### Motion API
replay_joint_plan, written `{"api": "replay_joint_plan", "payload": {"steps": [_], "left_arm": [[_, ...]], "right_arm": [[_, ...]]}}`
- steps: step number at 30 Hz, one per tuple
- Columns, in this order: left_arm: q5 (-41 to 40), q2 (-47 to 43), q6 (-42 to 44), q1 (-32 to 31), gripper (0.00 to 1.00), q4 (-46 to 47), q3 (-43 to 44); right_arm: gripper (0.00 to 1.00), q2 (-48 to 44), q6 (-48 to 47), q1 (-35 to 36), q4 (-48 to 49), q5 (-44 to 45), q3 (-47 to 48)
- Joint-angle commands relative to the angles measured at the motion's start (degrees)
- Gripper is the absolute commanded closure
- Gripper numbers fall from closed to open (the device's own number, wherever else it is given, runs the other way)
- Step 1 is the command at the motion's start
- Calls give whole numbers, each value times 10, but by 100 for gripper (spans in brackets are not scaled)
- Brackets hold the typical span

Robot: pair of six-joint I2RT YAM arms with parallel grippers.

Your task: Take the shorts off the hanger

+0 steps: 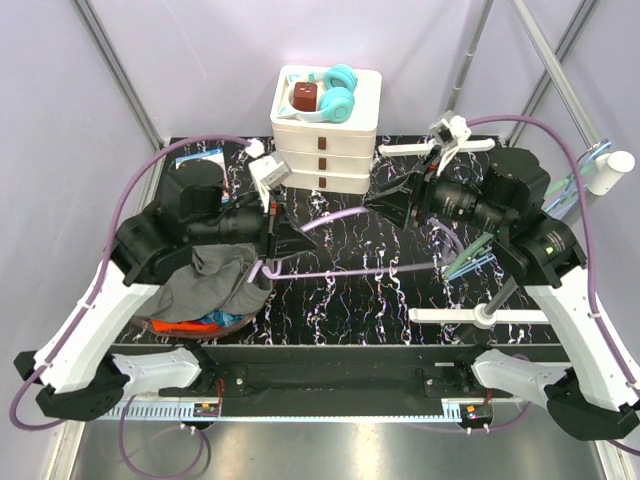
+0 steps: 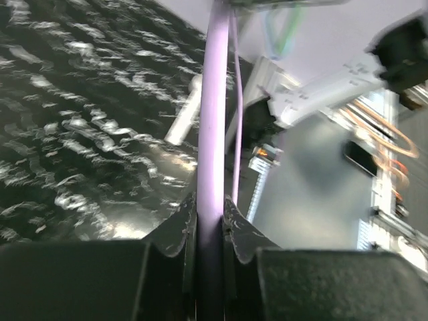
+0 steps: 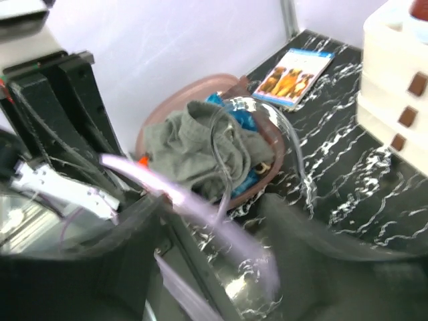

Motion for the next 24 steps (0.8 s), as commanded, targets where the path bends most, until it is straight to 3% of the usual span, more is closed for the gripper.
{"api": "replay_joint_plan", "payload": {"steps": [1,2,3,7,15,18,19,24], "left_arm": [[-135,-52,42,7,100,1,14],[-144,-59,52,8,100,-8,18],[-154,-60,63,7,100,-17,25],[-195,-58,97,8,100,-11,43],[-141,39,108,7,100,220,42],[-118,119,117,1,100,253,103],[-116,140,122,-7,100,256,147],[-109,266,140,-30,100,296,246]], "right_arm": [[18,-32,45,2,30,72,45],[6,-37,50,2,30,89,48],[0,-42,61,2,30,110,49],[0,-78,69,2,30,214,62],[0,-133,52,2,-14,318,105],[10,-160,58,2,-42,398,122],[23,-173,62,2,-50,415,131],[61,-200,80,1,-144,479,177]]}}
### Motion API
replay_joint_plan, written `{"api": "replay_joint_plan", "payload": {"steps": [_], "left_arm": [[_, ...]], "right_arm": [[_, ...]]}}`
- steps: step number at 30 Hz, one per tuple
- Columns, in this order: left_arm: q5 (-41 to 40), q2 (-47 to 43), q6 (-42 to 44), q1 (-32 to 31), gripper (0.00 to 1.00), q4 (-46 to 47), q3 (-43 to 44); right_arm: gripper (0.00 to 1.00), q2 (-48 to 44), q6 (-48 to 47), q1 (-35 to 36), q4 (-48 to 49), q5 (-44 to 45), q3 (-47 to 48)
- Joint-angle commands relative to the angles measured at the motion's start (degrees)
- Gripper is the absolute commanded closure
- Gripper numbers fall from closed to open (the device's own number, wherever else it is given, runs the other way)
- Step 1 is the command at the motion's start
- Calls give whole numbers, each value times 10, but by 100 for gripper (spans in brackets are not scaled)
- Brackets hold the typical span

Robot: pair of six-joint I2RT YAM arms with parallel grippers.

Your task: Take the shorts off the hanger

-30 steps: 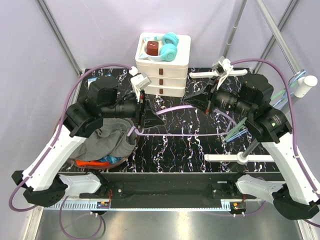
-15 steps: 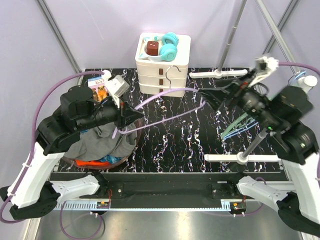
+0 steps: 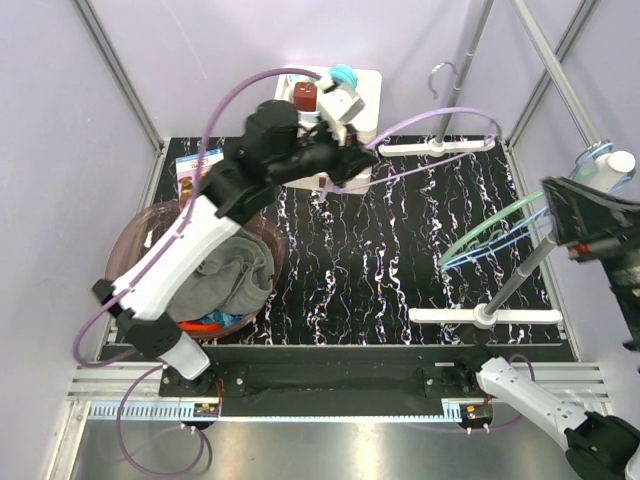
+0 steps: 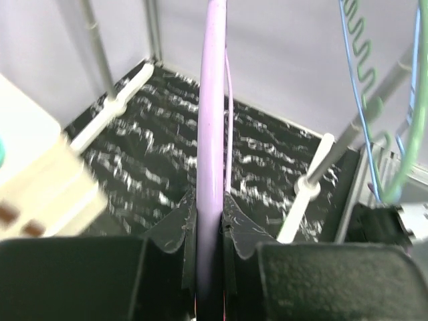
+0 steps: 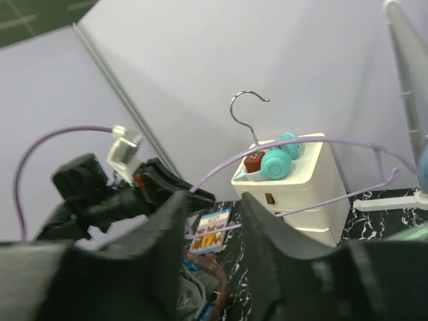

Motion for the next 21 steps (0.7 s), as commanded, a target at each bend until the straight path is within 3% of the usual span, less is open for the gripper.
{"api": "replay_joint_plan", "payload": {"steps": [1,5,7,11,21], "left_arm": [[34,60,25,-25,100,134,97],[49,137,16,-32,100,187,144],[63,173,3,-39,100,213,176],[75,226,3,-68,100,245,216],[72,312,-47,-122,100,288,296]], "right_arm": [[65,-21,16,2,-95,90,49],[92,-38,42,1,-159,106,66],[98,-48,58,2,-174,117,70],[100,-69,84,1,-177,114,54],[100,-38,82,1,-208,67,125]]}}
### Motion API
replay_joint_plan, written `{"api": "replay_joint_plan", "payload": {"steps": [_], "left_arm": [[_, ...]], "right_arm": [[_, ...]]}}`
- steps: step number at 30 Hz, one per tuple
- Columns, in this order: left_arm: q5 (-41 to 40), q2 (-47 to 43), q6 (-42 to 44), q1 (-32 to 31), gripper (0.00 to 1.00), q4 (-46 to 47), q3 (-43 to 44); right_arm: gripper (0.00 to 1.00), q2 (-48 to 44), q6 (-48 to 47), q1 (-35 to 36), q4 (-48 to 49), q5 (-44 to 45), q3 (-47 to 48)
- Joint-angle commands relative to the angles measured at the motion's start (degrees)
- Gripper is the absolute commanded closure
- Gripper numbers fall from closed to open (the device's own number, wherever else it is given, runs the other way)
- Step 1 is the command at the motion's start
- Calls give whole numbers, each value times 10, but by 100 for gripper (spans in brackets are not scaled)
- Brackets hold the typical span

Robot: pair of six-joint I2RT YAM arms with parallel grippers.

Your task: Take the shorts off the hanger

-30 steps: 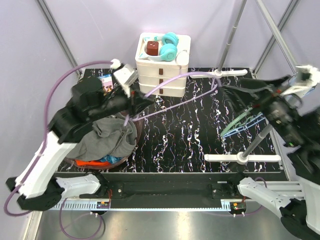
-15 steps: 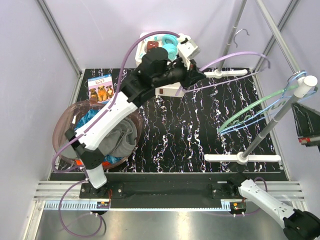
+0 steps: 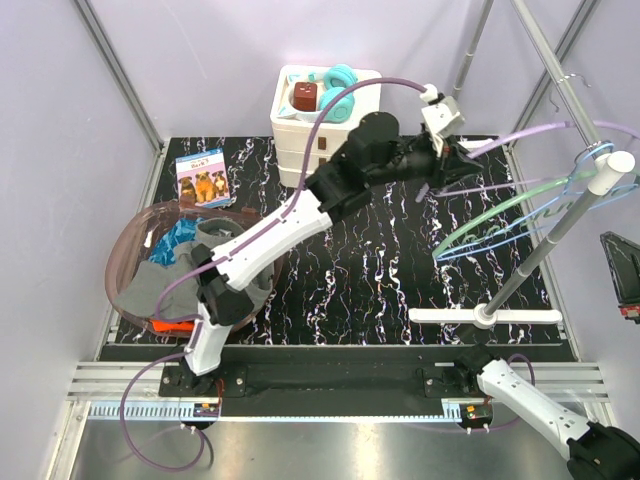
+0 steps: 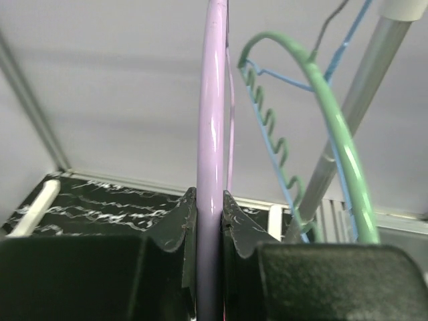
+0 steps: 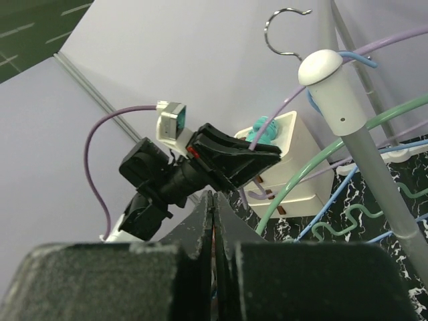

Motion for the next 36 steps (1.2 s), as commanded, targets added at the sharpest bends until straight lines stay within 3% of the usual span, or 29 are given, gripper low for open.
{"api": "replay_joint_plan", "payload": {"steps": [1,11,13,15,17,18,24,26,27,30,34,36], "left_arm": [[9,31,-28,-18,100,73,79],[-14,30,-35,-44,99,41,28],[-22,14,-41,-45,88,27,4],[-44,-19,-38,-44,64,20,-41],[-66,-39,-32,-44,53,2,-65],[-72,-61,-31,-44,42,-20,-70],[-124,-175,-30,-44,25,-62,-137],[-141,-202,-30,-44,21,-77,-155],[-143,-223,-30,-44,3,-84,-157],[-147,-265,-50,-44,1,-100,-178],[-138,-325,-108,-44,1,-87,-247],[-138,-364,-124,-44,1,-73,-278]], "right_arm": [[100,31,5,2,-18,-25,32],[98,127,1,1,-119,-121,154],[94,152,-18,2,-135,-133,179],[94,163,-32,1,-142,-145,183],[92,161,-43,2,-129,-154,167],[92,155,-44,2,-118,-158,141],[83,126,-36,2,-65,-184,55],[76,127,-41,2,-58,-190,48],[72,127,-45,2,-55,-194,44],[61,126,-63,1,-50,-193,44],[36,99,-41,2,-57,-115,21],[2,74,-32,2,-51,-102,-3]]}}
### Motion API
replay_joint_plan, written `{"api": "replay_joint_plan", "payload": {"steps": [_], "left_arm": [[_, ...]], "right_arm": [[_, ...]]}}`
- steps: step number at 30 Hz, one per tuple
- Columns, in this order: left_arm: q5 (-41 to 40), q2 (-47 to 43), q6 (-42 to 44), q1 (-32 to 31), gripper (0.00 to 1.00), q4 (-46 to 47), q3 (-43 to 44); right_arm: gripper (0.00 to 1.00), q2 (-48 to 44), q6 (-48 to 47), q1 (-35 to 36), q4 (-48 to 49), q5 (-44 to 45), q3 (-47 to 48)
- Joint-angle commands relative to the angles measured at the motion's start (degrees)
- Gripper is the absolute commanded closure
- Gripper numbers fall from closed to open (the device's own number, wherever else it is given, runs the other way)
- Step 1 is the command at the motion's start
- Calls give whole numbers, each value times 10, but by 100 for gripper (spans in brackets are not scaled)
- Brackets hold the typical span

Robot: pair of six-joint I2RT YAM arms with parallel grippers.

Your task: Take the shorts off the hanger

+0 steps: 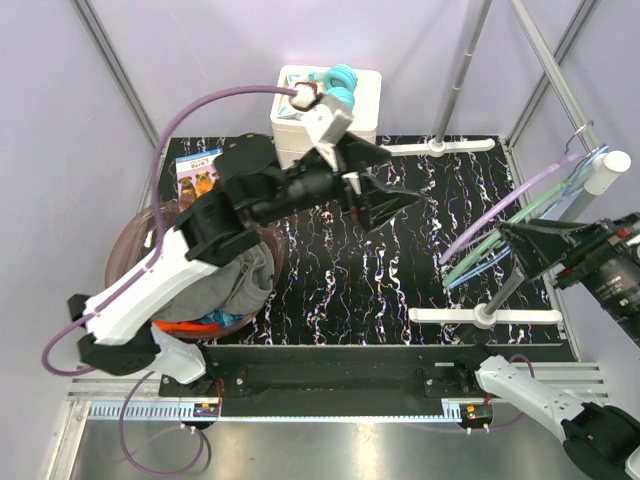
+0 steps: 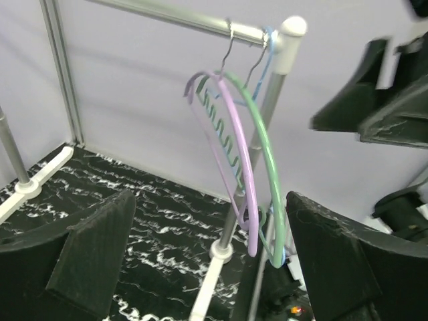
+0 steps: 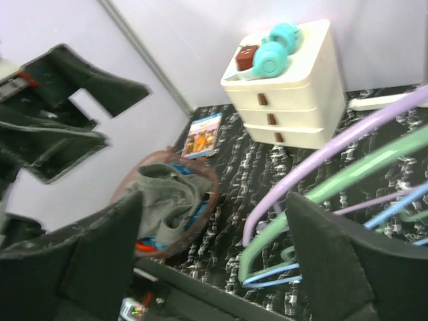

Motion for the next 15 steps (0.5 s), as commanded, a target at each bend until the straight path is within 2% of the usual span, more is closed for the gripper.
{"api": "replay_joint_plan", "payload": {"steps": [1,10,13,15], "left_arm": [[-18,-52,-66,0,1,24,-86],[-105,-212,-124,0,1,30,-239],[-138,-266,-140,0,1,20,-280],[-152,-306,-152,0,1,5,-298]], "right_arm": [[0,-43,14,2,22,60,-33],[0,-5,29,1,-78,21,-13],[0,1,30,1,-78,11,-17],[0,-11,19,1,-45,-8,-45]]}}
